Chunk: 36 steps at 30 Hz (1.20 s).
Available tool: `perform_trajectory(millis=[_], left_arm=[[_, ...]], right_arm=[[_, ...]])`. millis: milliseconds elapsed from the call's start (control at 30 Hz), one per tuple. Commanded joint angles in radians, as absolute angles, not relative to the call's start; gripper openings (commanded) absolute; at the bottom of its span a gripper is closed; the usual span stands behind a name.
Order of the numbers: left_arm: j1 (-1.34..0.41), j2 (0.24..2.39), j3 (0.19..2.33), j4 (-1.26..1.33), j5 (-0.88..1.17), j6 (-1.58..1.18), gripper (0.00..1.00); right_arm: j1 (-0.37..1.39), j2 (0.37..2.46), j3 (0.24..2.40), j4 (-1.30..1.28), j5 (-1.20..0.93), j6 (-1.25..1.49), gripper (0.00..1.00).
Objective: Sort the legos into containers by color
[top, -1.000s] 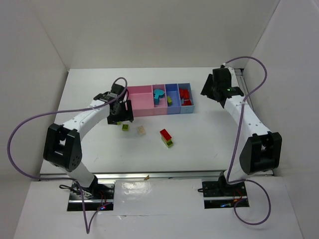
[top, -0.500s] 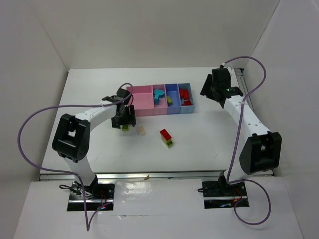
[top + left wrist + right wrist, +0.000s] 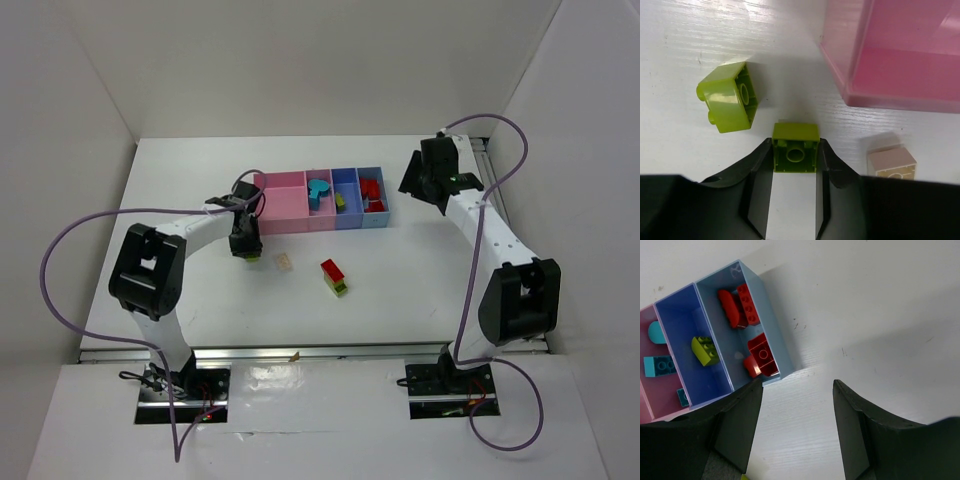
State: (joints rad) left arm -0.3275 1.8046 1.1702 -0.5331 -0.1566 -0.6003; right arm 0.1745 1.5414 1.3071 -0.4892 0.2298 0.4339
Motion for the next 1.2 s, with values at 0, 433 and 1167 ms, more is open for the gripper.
perform_trajectory(millis=[0,433,1167], left_arm=[[-0.324,1.752,1.169,-0.523,-0.166,-0.583,0.31],[-0.446,1.704,1.474,-0.643,-0.015,-0.518,0.26],[-0.523,2.433,2.372,-0.574,0.279,-0.629,0.51]], right_arm=[[0.184,1.539,1.356,-0.469,0.25,0.443,0.66],[0.184,1.51,1.336,-0.46,0.261,0.443,0.66],[0.129,1.356,1.287,-0.56,0.356,0.463,0.66]])
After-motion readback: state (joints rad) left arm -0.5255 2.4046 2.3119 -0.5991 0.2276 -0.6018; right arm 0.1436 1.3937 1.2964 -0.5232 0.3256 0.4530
